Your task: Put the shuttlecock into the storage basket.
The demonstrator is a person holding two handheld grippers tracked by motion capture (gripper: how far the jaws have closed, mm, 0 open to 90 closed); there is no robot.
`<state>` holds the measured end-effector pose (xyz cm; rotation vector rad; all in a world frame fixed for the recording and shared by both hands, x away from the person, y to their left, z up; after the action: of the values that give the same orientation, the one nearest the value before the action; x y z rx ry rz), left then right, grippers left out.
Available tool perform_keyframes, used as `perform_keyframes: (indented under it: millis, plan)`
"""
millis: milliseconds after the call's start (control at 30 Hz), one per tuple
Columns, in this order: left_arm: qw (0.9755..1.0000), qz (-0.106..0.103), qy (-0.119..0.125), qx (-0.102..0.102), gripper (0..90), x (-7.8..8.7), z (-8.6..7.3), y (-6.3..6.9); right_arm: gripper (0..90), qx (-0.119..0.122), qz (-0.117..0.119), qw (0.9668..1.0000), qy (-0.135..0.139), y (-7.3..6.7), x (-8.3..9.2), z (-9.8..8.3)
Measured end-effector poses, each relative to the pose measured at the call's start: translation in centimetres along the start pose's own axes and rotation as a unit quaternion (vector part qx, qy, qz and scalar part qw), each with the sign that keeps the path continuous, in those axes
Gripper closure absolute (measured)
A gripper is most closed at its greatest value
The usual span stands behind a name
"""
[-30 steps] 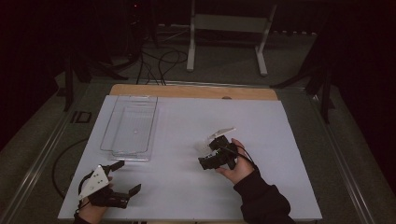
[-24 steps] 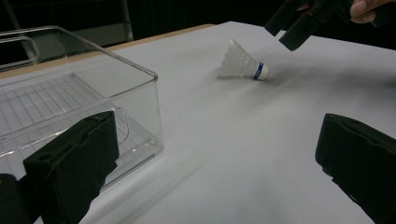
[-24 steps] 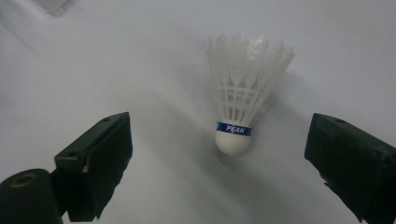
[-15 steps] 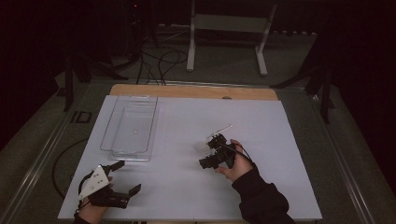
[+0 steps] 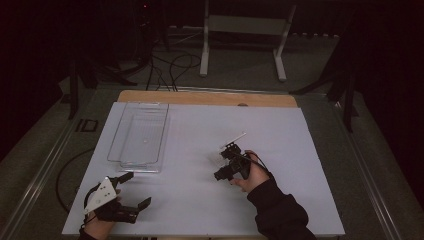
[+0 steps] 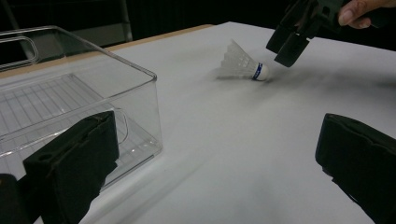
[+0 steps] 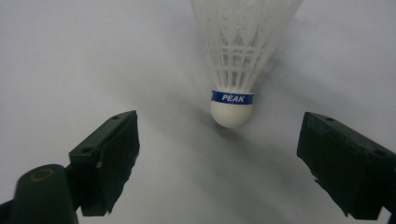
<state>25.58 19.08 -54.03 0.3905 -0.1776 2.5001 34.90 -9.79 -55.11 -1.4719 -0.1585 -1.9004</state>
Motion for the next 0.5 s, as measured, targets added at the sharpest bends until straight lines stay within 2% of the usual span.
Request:
perform_keyframes:
  millis: [100, 233, 500]
  plan:
    - [1.0000, 0.001, 0.000, -0.002, 0.1, 0.01, 0.01, 0.03, 16.2, 0.001, -0.005, 0.9999, -0.016, 0.05, -0.44, -0.18]
    - [1.0000, 0.000, 0.000, -0.001, 0.1, 0.00, 0.01, 0.04, 17.7, 0.000, -0.009, 0.9997, -0.023, 0.16, -0.68, -0.16]
    - [1.0000, -0.001, 0.000, 0.000, 0.1, 0.00, 0.01, 0.02, 23.9, -0.015, -0.015, 0.9988, -0.045, 0.68, -1.16, -0.02]
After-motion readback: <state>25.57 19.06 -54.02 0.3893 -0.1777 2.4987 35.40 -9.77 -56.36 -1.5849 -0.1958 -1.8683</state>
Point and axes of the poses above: each handheld gripper's, and its own axes: x roughly backward along the jaws, z roughly out of its top, y roughly to its right, the point moved 8 cm from there along -x, roughly forward along the jaws, and after that the axes turned 13 degrees about z, right-handed, at the moved point
